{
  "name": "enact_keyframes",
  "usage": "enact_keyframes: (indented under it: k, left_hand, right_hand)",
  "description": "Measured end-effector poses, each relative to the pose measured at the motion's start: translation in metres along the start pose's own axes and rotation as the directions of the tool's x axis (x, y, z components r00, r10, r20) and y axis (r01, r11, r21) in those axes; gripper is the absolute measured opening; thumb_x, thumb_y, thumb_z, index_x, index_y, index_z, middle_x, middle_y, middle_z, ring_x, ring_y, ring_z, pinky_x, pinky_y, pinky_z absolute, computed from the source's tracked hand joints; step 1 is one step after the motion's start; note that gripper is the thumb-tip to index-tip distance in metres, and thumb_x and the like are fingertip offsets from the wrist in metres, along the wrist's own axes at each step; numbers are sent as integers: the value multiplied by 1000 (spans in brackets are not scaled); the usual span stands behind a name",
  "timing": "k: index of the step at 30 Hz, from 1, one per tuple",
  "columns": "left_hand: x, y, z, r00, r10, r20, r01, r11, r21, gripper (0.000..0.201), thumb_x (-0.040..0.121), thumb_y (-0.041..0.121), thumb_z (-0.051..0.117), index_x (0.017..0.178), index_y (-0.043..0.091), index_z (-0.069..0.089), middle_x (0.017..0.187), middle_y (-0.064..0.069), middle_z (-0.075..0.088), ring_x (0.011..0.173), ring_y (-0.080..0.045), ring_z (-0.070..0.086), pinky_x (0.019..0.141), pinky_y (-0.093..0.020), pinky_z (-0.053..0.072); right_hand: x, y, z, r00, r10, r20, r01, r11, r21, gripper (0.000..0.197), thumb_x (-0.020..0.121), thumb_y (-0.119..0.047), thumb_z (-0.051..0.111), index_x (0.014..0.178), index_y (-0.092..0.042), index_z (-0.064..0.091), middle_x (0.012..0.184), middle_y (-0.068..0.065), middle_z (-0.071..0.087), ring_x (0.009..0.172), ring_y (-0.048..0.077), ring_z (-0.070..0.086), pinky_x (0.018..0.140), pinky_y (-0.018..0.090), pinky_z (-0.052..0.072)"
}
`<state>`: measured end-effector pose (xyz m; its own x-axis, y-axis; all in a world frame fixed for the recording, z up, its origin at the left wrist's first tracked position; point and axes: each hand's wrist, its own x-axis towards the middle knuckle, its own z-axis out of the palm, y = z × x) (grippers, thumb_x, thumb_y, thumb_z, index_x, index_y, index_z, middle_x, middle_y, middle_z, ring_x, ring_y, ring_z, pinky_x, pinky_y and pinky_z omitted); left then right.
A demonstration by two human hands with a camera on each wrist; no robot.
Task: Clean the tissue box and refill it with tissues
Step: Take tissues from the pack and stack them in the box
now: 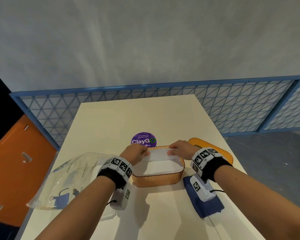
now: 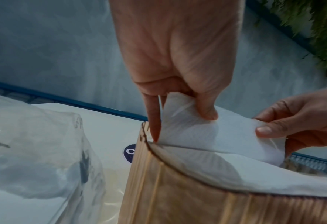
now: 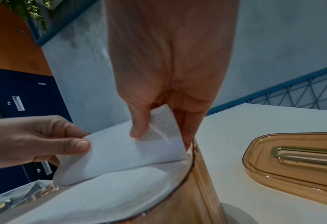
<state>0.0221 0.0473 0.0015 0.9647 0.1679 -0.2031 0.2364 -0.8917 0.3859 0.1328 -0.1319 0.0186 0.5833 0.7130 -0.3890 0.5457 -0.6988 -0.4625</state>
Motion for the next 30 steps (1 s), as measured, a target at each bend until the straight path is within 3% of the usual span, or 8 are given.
enact_keyframes:
  k: [4, 6, 9, 15, 19, 22, 26, 30]
  left_hand:
    - [-1, -1, -4, 1000, 14, 9, -14, 998, -61, 31, 99, 23, 42, 103, 2, 64, 106, -15, 67, 101, -29, 58, 71, -25, 30]
    - [-2, -2, -4, 1000, 14, -4, -14, 993, -116, 28, 98, 23, 45, 107, 5, 65, 111, -12, 67, 105, -28, 57, 75, -25, 33]
    - [-5, -5, -2, 1000, 19, 0, -19, 984, -177, 25, 95, 24, 50, 103, 8, 67, 108, -10, 67, 101, -25, 57, 75, -23, 33]
    - [-10, -8, 2, 999, 25, 41, -13, 963, -269, 21, 90, 28, 58, 96, 11, 68, 89, 1, 62, 86, -14, 54, 63, -16, 38]
    - [-12, -7, 3, 998, 34, 56, -17, 960, -280, 22, 91, 29, 58, 100, 11, 68, 99, -5, 67, 90, -13, 55, 68, -14, 39]
    - [-14, -7, 3, 997, 31, 66, -11, 958, -287, 22, 93, 26, 55, 103, 11, 69, 109, -7, 68, 94, -13, 54, 75, -19, 40]
    - [-17, -6, 4, 998, 30, 58, -11, 953, -303, 21, 93, 20, 55, 105, 8, 68, 113, -7, 68, 97, -10, 53, 83, -20, 38]
    - [-17, -4, 7, 1000, -4, 30, 12, 955, -297, 22, 90, 14, 59, 108, 1, 65, 115, -10, 66, 98, -12, 54, 86, -20, 40]
  right_hand:
    - [-4, -2, -3, 1000, -1, 20, 0, 999, 43, 38, 98, -30, 44, 61, -22, 47, 63, -5, 43, 59, 7, 37, 55, 21, 26]
    - [-6, -2, -4, 1000, 1, 24, -3, 997, 78, 31, 98, -33, 44, 85, -14, 65, 77, -2, 53, 72, 12, 45, 59, 19, 29]
    - [-9, -2, -3, 999, -28, 39, 24, 995, 98, 35, 98, -33, 43, 109, -8, 64, 92, 1, 56, 85, 15, 47, 62, 18, 31]
    - [-9, 2, 3, 998, -50, 28, 46, 988, 148, 28, 94, -32, 53, 105, -10, 67, 91, -1, 59, 87, 13, 49, 66, 19, 34]
    - [-10, 1, 3, 998, -45, 41, 38, 987, 157, 31, 92, -33, 55, 111, -12, 68, 98, -2, 62, 92, 11, 50, 70, 18, 37]
    - [-10, 1, 4, 998, -23, 52, 16, 989, 144, 34, 92, -33, 55, 118, -14, 66, 119, 2, 66, 101, 10, 52, 86, 21, 37]
    - [-14, -2, 3, 994, 3, 105, -15, 993, 119, 41, 94, -33, 53, 128, -13, 58, 139, 0, 54, 124, 16, 49, 103, 25, 35]
    - [-16, -1, 7, 998, 0, 57, -8, 990, 139, 38, 92, -28, 57, 126, -12, 60, 135, 3, 57, 124, 17, 50, 102, 22, 33]
